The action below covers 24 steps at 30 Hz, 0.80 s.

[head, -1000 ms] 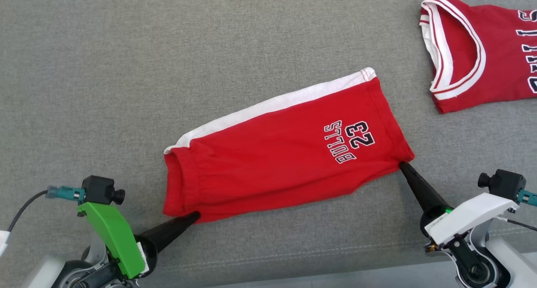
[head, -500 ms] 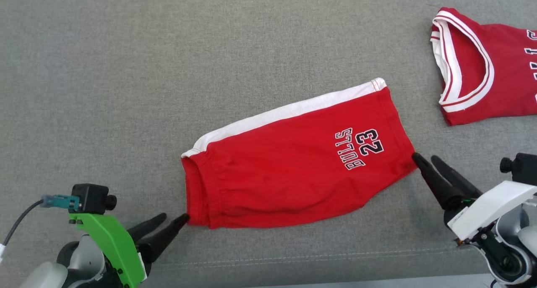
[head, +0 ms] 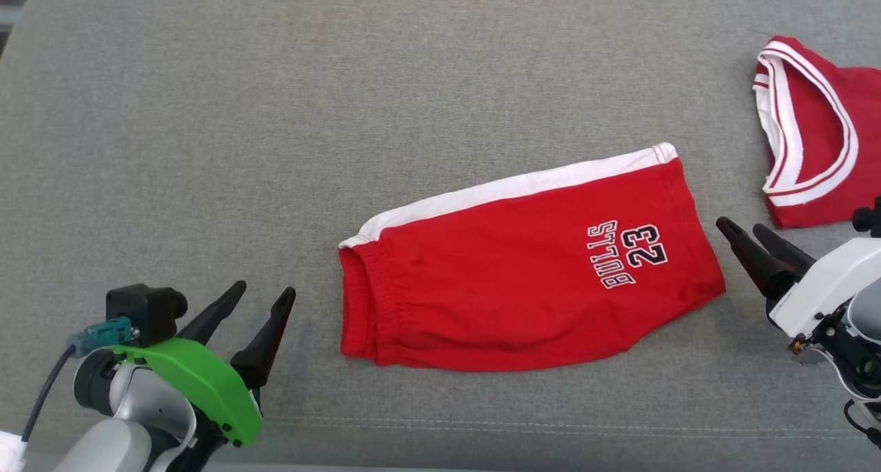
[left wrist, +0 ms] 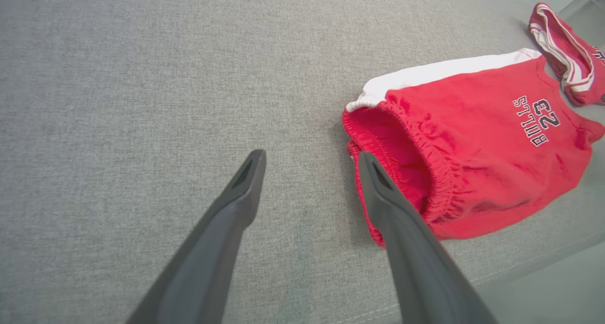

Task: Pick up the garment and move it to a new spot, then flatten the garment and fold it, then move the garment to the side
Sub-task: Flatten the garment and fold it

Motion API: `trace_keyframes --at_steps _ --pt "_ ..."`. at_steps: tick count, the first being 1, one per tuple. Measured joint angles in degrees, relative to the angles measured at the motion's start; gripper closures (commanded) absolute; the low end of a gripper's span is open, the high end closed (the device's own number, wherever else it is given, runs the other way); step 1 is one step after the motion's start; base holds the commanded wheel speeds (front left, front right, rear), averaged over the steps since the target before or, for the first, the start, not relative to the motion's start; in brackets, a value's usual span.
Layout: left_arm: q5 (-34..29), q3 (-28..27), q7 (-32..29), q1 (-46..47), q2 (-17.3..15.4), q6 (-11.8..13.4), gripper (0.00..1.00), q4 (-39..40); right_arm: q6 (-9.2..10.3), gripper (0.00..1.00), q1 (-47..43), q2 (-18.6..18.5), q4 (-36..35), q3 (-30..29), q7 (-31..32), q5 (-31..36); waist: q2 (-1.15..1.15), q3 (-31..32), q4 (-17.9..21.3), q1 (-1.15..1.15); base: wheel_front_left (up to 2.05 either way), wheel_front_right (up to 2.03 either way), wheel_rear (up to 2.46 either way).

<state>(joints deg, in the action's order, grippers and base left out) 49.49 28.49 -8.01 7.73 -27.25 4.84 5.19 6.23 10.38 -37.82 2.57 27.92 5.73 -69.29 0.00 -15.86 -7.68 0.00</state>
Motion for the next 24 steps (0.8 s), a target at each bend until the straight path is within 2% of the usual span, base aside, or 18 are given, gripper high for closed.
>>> trace_keyframes --at_steps 6,13,14,15,16,19,24 --pt "-5.60 0.02 6.82 0.49 2.66 0.73 0.00 -0.13 0.26 0.00 1.07 0.41 5.06 1.27 3.80 -1.05 0.00 0.19 -3.35 0.00 0.00 0.00 0.00" --pt "-6.66 -0.64 11.14 0.11 5.55 1.31 0.00 -3.02 0.23 0.00 2.75 1.90 8.57 2.79 7.46 -2.61 0.00 0.86 -7.40 0.00 0.00 0.00 0.00" --pt "-6.66 -0.71 11.45 -0.17 5.87 1.31 0.00 -3.41 -0.21 0.25 3.15 2.21 8.87 2.91 8.03 -3.33 0.00 1.01 -7.94 0.00 0.00 0.00 0.00" --pt "-6.64 -0.85 11.78 -0.54 6.28 1.32 0.00 -3.77 -0.69 0.97 3.46 2.63 9.06 2.92 8.56 -4.15 0.00 1.17 -8.44 0.00 0.00 0.00 0.00" --pt "-6.58 -1.03 12.09 -0.98 6.72 1.46 0.00 -4.11 -1.15 1.00 3.71 3.21 9.27 2.89 9.11 -5.16 0.00 1.35 -8.91 0.00 0.00 0.00 0.00" --pt "-6.54 -1.34 12.79 -1.61 7.21 1.77 0.00 -4.83 -2.29 1.00 3.87 4.37 10.03 2.89 10.66 -7.27 0.00 1.94 -10.11 0.00 0.00 0.00 0.00" --pt "-6.30 -3.34 14.21 -2.54 7.50 1.86 0.00 -5.26 -3.37 1.00 4.98 3.32 11.02 0.37 11.80 -9.38 0.00 3.03 -11.12 0.00 0.00 0.00 0.00"
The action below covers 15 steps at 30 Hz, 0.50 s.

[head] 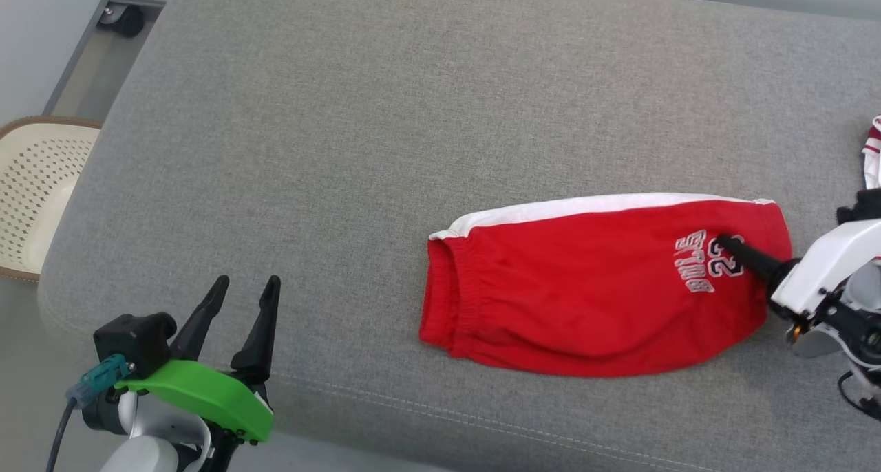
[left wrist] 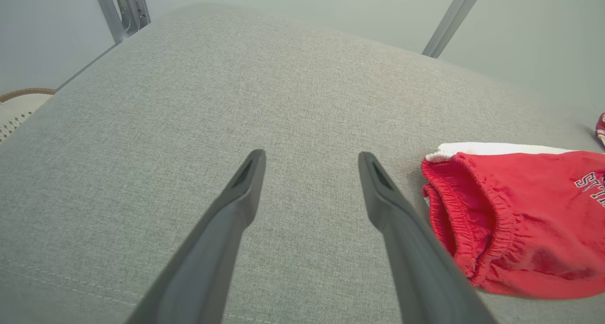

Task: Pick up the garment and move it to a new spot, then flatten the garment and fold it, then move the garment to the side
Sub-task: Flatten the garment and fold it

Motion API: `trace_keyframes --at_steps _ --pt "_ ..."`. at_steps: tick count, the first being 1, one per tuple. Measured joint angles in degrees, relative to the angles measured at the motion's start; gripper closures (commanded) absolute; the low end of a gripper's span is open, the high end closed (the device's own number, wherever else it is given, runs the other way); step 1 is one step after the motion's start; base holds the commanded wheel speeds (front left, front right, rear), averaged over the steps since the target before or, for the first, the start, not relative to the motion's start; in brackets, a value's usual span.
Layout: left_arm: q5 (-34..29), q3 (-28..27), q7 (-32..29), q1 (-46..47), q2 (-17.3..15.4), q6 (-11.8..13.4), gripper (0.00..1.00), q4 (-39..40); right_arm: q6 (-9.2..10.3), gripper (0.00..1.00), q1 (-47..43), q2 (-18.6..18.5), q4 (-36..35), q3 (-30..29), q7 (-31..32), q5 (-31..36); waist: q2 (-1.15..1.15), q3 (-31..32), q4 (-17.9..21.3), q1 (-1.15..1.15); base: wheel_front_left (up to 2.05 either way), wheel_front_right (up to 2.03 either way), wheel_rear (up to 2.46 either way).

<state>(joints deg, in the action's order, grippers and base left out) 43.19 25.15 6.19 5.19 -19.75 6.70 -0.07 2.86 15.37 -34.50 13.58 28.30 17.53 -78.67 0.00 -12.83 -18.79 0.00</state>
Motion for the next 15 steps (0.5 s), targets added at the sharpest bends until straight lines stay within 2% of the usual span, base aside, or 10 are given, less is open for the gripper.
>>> trace_keyframes --at_steps 6,8,12,15 --pt "0.10 -0.74 0.98 -0.66 1.15 0.13 0.00 -0.32 0.01 1.00 1.46 -5.23 0.30 -5.27 0.00 -2.11 0.00 0.25 0.07 0.00 0.00 0.00 0.00" --pt "0.52 -0.92 1.19 -0.79 1.47 0.13 0.00 -0.36 -0.60 1.00 1.94 -6.43 -1.03 -6.02 0.00 -2.08 0.00 0.21 0.18 0.00 0.00 0.00 0.00" --pt "0.52 -1.37 1.64 -0.96 1.80 0.13 0.00 -0.33 -2.13 1.00 3.75 -6.95 -5.60 -5.48 1.08 -1.97 0.00 0.05 0.36 0.00 0.00 0.00 0.00" --pt "0.63 -1.42 1.67 -1.36 1.98 0.14 0.00 -0.34 -3.41 1.00 6.98 -6.80 -10.66 -2.92 3.15 -0.66 0.00 -0.37 0.67 0.00 0.00 0.00 0.00"
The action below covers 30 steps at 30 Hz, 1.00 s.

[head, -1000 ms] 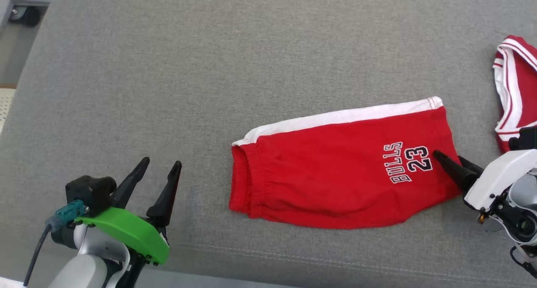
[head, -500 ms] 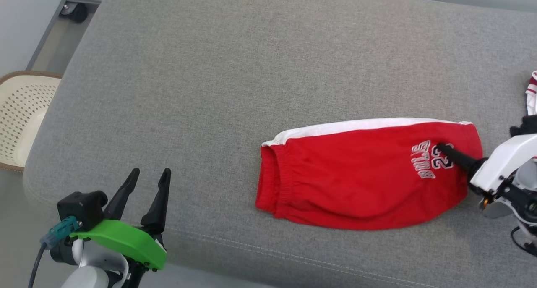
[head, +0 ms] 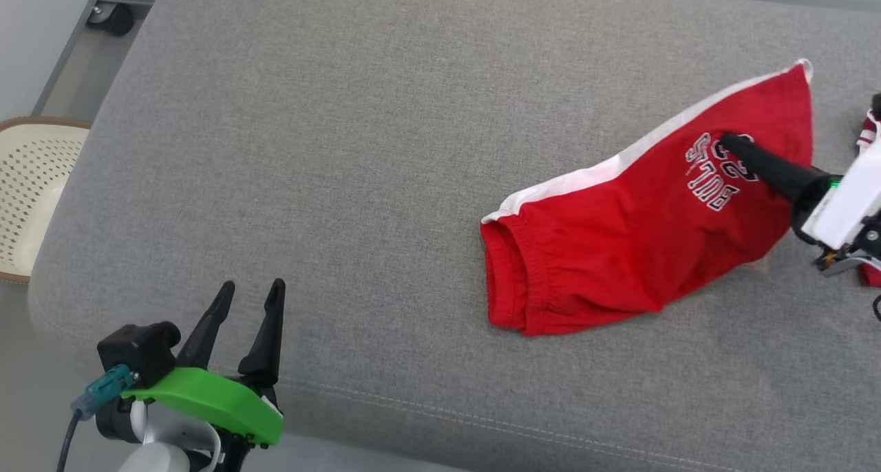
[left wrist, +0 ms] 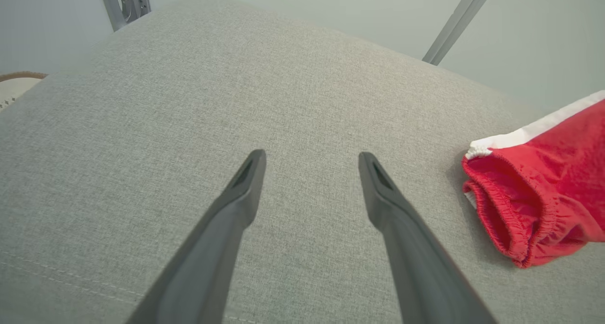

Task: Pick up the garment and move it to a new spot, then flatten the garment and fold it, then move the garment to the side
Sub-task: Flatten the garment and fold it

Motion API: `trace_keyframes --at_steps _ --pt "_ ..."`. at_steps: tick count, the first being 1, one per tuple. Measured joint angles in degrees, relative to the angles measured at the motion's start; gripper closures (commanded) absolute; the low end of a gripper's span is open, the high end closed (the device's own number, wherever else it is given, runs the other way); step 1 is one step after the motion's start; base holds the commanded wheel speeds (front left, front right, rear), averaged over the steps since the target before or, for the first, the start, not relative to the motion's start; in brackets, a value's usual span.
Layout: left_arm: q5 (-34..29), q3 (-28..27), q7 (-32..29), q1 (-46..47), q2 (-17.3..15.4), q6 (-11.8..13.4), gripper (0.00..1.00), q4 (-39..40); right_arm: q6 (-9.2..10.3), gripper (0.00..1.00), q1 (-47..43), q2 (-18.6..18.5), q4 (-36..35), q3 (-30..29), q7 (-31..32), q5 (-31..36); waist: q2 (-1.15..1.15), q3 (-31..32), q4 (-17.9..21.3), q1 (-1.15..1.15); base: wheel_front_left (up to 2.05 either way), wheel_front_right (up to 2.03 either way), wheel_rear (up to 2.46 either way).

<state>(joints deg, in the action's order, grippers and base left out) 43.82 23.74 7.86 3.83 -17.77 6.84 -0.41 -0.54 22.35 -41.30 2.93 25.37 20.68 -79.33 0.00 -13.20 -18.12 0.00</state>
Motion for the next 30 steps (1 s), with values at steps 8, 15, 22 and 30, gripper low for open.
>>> trace_keyframes --at_steps 8,15,22,30 --pt "0.25 1.83 -0.37 1.12 1.00 0.00 0.00 0.05 0.69 1.00 3.22 2.27 -8.62 10.47 6.28 7.23 0.00 -1.85 -0.41 0.00 0.00 0.00 0.00" --pt "0.26 1.81 -0.58 3.22 1.72 -0.01 0.00 -0.83 3.67 1.00 5.50 7.43 -9.49 16.80 9.14 12.30 0.00 -3.14 -2.00 0.00 0.00 0.00 0.00" --pt "0.29 1.96 -0.57 4.14 2.60 -0.02 0.00 -2.42 4.69 0.00 7.22 11.15 -7.21 20.82 10.68 16.06 0.00 -4.00 -3.25 0.00 0.00 0.00 0.00" --pt "0.98 0.12 -0.01 4.38 2.57 -0.02 0.00 -4.31 4.67 0.00 8.92 15.40 -6.09 22.67 10.61 17.39 0.00 -3.08 -2.92 0.00 0.00 0.00 0.00"
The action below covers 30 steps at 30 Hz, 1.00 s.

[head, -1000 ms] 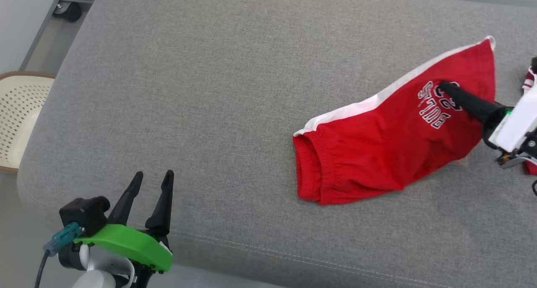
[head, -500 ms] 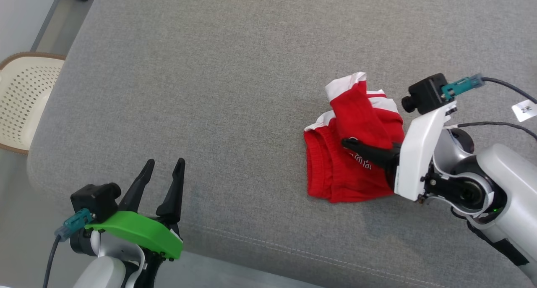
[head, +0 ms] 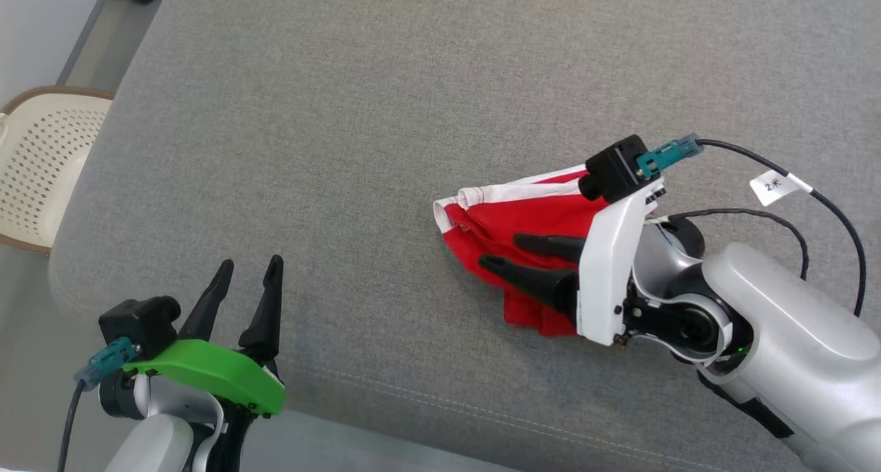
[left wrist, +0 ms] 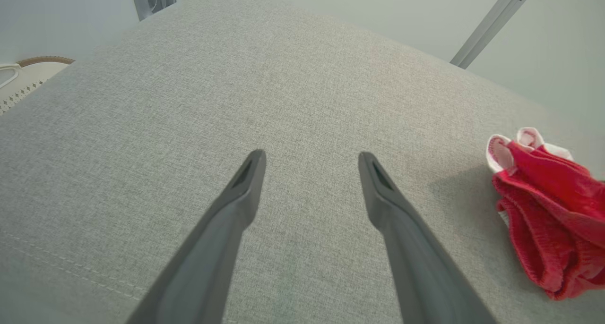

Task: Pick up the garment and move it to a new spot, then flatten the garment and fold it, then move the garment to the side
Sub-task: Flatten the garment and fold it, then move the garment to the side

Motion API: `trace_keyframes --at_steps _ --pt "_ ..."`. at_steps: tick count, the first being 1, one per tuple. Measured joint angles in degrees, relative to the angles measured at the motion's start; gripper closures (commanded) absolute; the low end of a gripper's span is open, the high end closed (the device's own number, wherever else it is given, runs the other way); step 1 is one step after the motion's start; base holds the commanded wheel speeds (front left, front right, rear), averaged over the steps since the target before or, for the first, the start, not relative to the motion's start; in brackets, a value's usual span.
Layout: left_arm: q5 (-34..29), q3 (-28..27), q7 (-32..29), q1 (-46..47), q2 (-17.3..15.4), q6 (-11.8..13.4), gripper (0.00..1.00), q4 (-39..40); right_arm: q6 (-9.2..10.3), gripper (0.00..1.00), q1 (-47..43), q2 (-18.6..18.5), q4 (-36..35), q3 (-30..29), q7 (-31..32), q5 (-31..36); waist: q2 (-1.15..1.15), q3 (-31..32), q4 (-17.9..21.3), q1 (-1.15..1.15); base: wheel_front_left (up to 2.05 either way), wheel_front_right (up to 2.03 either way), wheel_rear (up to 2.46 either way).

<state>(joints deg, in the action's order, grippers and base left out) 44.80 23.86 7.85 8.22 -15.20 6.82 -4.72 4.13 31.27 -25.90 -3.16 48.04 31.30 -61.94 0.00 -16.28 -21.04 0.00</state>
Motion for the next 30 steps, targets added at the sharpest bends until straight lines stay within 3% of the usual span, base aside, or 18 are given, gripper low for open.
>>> trace_keyframes --at_steps 5,10,14,20,30 --pt "0.25 -0.52 0.02 -0.01 -0.35 0.00 0.00 -0.46 -0.08 0.00 0.03 2.46 -2.36 0.16 -1.05 -0.70 0.00 1.10 1.22 0.00 0.00 0.00 0.00" --pt "0.35 -1.98 0.35 -0.08 -1.62 0.00 0.00 -0.43 0.64 0.00 -0.30 -0.38 -3.49 -5.01 -4.48 -0.74 0.00 2.45 3.24 0.00 0.00 0.00 0.00" --pt "0.35 -1.76 0.24 -0.19 -1.86 0.00 0.00 -0.18 2.41 0.00 -2.26 -3.22 0.18 -11.06 -6.49 -3.01 0.00 3.02 4.87 0.00 0.00 0.00 0.00" --pt "0.31 0.77 -0.76 0.02 -1.00 -0.27 0.00 1.23 2.55 0.00 -6.54 -5.92 6.69 -14.18 -6.27 -7.06 0.00 2.61 5.34 0.00 0.00 0.00 0.00" --pt "0.14 1.49 -1.26 1.99 -0.38 -0.78 0.00 1.40 2.24 0.00 -7.16 -4.02 12.26 -14.80 -4.25 -12.67 0.00 0.70 2.62 0.00 0.00 0.00 0.00"
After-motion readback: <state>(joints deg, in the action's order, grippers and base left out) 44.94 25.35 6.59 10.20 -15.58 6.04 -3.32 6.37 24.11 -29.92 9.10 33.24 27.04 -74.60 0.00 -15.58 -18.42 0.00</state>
